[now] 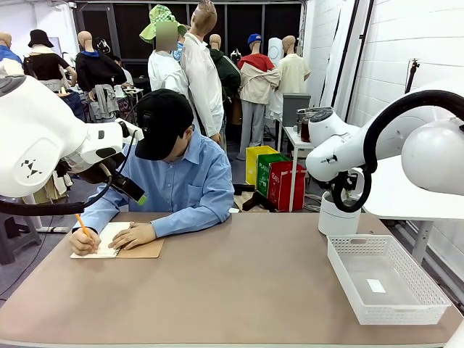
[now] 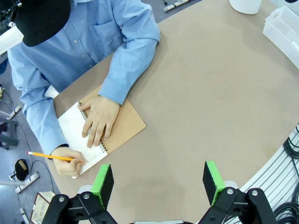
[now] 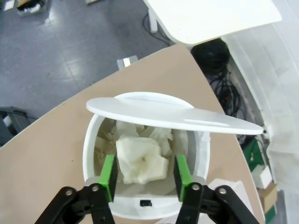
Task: Sort the paper based on its condition.
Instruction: If a person hands you a paper, place it in the Organizing basket , and if it's crumpled, put it in the Trash can.
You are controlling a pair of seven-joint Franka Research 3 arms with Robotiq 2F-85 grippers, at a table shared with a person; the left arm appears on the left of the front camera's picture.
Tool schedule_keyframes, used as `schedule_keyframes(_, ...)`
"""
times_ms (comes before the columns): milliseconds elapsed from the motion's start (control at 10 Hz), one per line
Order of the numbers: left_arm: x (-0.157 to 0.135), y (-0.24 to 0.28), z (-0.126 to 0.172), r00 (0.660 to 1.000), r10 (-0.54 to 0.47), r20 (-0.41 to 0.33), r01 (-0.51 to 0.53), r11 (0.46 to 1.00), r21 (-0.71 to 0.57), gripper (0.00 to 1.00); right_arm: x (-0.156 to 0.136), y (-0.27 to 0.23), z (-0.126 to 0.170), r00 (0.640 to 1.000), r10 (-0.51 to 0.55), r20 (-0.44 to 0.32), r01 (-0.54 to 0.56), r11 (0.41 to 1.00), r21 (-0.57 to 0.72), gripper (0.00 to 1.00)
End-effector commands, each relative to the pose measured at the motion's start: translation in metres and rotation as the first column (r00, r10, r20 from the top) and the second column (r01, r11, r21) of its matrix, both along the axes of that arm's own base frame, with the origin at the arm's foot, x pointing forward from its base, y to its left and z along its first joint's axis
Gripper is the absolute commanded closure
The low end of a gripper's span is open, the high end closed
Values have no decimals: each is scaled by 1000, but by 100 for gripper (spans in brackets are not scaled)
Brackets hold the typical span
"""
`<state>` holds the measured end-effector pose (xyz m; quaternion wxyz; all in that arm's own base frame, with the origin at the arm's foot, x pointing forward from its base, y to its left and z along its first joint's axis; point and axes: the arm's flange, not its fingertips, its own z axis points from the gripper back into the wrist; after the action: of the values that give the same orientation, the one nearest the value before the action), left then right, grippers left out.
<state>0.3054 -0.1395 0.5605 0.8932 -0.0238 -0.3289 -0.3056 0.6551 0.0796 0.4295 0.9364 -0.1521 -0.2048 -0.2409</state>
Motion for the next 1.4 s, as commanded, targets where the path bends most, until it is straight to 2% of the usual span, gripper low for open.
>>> schedule_keyframes(0,0,0,0,1000,0,0,0,1000,-2,0,3,2,6,999,-32,9,32,999,6,0)
schedule_keyframes(500,0,0,0,1000,0,0,0,1000,-2,0,-2,3,14,999,-35,1,35,998,57,0)
schedule_keyframes(600,0,0,0,1000,0,0,0,1000,-2,0,1,0,8,1000,-12,12,12,1000,20,0)
schedule_keyframes(1300,0,0,0,1000,0,0,0,1000,-2,0,1,0,8,1000,-12,12,12,1000,20,0)
